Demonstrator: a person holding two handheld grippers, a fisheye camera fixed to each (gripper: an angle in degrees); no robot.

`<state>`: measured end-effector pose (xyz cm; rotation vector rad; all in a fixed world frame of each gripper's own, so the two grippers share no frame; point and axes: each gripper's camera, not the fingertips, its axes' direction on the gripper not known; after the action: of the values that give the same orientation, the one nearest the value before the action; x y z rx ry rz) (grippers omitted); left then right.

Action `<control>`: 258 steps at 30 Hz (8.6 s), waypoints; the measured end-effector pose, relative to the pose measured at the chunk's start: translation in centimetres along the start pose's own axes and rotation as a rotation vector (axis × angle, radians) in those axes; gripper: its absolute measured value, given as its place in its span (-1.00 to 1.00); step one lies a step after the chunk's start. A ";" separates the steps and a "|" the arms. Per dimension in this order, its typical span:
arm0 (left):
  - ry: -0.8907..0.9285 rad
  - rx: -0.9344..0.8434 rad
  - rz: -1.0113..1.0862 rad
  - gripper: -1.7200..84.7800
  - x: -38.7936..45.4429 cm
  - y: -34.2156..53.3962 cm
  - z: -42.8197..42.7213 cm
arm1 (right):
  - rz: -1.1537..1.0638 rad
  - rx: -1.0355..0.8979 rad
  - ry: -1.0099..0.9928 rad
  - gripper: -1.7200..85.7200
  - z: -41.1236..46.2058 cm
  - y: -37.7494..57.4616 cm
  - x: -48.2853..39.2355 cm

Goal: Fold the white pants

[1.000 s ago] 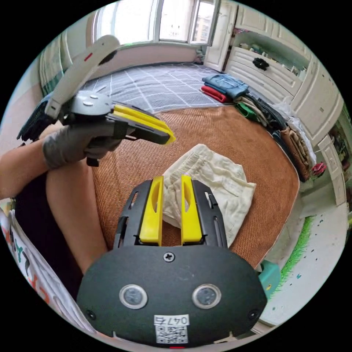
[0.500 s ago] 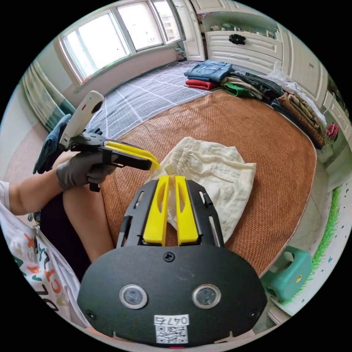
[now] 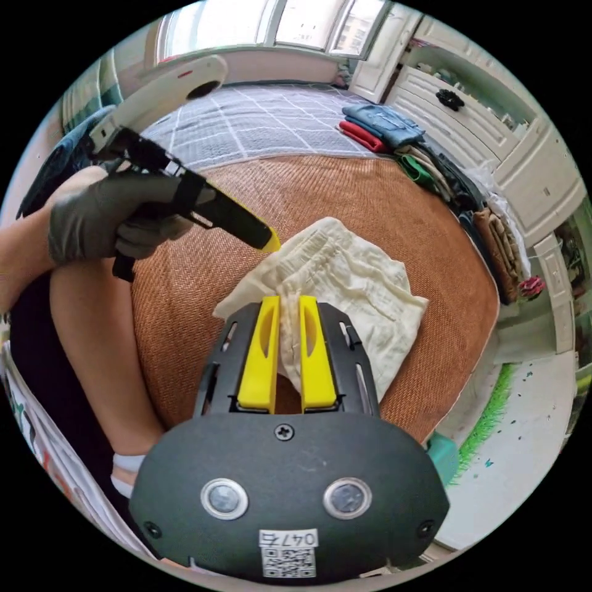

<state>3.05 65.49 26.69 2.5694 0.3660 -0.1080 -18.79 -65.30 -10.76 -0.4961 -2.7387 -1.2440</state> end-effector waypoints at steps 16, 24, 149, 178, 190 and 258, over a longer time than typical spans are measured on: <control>-0.100 -0.087 0.164 -0.97 8.1 -4.6 -0.2 | 0.922 0.312 -0.144 -0.96 -3.4 16.3 17.7; -0.200 0.023 0.084 -0.80 9.2 -7.3 -5.9 | 0.906 -0.015 -0.057 -0.93 0.7 22.7 15.7; -0.279 0.128 -0.355 -0.78 -45.2 14.9 -4.6 | 0.818 0.420 -0.067 -0.96 0.2 36.5 14.2; 0.166 0.479 -0.378 -0.97 -53.5 20.4 -3.2 | 0.700 0.226 -0.199 -0.97 -7.7 32.8 23.8; 0.215 0.424 -0.431 -0.76 -53.7 -1.1 -0.1 | 1.030 0.501 -0.253 -0.97 -8.0 27.7 40.1; -0.470 -0.074 -0.188 -0.81 -32.7 -7.3 8.6 | 0.463 -0.225 -0.362 -0.96 -6.3 18.1 20.1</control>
<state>-30.44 59.22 20.57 2.3361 0.4176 -0.7351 -32.13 -53.82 10.73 -1.4089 -2.5143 -1.4429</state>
